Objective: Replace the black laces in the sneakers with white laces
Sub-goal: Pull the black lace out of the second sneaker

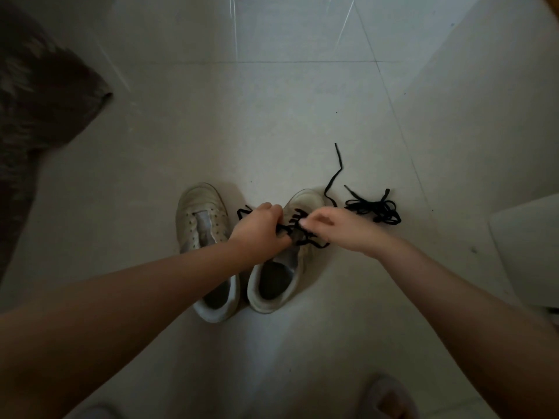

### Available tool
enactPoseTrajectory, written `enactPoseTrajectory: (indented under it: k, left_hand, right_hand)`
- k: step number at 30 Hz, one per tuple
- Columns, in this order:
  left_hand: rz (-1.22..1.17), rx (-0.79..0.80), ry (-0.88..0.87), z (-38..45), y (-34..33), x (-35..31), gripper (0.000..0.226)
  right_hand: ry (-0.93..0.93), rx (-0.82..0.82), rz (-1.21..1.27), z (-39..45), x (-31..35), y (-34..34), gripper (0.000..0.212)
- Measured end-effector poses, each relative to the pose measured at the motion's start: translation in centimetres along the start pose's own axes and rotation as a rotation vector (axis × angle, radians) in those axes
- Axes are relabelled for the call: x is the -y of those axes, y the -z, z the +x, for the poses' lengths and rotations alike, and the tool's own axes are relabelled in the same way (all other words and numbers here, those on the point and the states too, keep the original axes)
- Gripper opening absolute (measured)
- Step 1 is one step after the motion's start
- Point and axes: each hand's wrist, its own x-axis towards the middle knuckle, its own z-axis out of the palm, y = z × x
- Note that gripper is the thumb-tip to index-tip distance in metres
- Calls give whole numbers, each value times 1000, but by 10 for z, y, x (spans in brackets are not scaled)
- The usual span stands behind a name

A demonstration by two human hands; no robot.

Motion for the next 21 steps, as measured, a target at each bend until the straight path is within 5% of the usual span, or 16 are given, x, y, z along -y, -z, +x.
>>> enactPoseTrajectory:
  k: [2, 5, 10, 12, 14, 18, 21]
  left_hand:
    - [6, -1, -9, 0, -1, -1, 26]
    - [0, -5, 1, 0, 0, 0, 20]
    - [-14, -41, 34, 0, 3, 3, 17]
    - [-5, -44, 35, 0, 3, 4, 18]
    - [14, -37, 21, 1, 3, 5, 21]
    - [13, -5, 10, 4, 3, 9, 37]
    - [-4, -13, 9, 4, 3, 11, 40]
  right_hand:
    - [137, -60, -266, 4, 6, -2, 13]
    - [247, -130, -205, 9, 10, -4, 5]
    - [-5, -143, 1004, 2, 3, 3, 16]
    - [-104, -155, 1180, 0, -1, 3, 19]
    - [-174, -130, 984, -1, 0, 3, 23]
    - [-61, -93, 55, -3, 11, 1, 30]
    - [149, -157, -66, -2, 17, 0, 21]
